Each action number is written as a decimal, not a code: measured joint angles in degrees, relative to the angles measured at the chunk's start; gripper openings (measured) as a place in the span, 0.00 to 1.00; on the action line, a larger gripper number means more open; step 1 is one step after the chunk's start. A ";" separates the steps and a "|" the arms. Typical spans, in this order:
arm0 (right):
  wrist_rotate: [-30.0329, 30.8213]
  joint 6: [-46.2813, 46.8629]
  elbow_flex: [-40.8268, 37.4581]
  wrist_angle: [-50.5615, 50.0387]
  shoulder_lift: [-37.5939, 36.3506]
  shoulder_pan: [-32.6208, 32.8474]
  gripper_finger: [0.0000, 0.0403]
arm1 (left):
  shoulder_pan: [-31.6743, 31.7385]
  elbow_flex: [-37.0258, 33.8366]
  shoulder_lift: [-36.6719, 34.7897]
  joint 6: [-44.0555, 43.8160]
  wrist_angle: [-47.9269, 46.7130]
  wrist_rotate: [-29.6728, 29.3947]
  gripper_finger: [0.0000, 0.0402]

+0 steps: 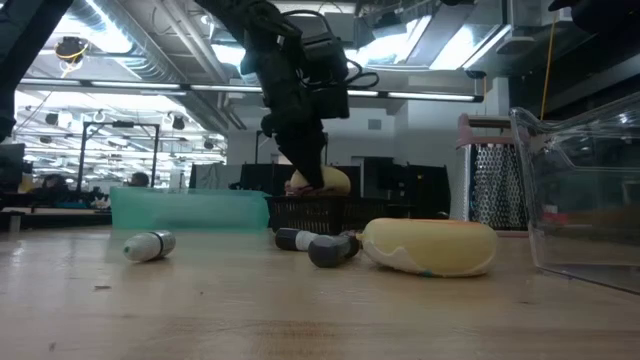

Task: Pick & Place Food Item
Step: Put the pink donut into the black bin

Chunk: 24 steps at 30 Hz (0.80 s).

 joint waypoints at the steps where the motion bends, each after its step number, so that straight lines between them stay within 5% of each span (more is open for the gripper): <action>1: 0.00 0.00 0.00 0.00 0.00 0.00 0.57 | 0.14 0.00 0.00 0.14 -0.01 1.26 0.11; 7: 0.00 0.00 0.00 -0.02 0.00 0.00 0.57 | -0.07 0.00 0.00 -0.92 -0.01 5.86 0.25; 15: 0.00 -0.02 -0.02 0.00 0.00 0.00 0.57 | 0.07 0.02 0.00 0.07 -0.01 -1.40 0.48; 24: -0.02 0.26 -0.02 0.00 0.00 -0.01 0.57 | 0.58 0.09 -0.28 0.65 -0.89 -4.28 0.53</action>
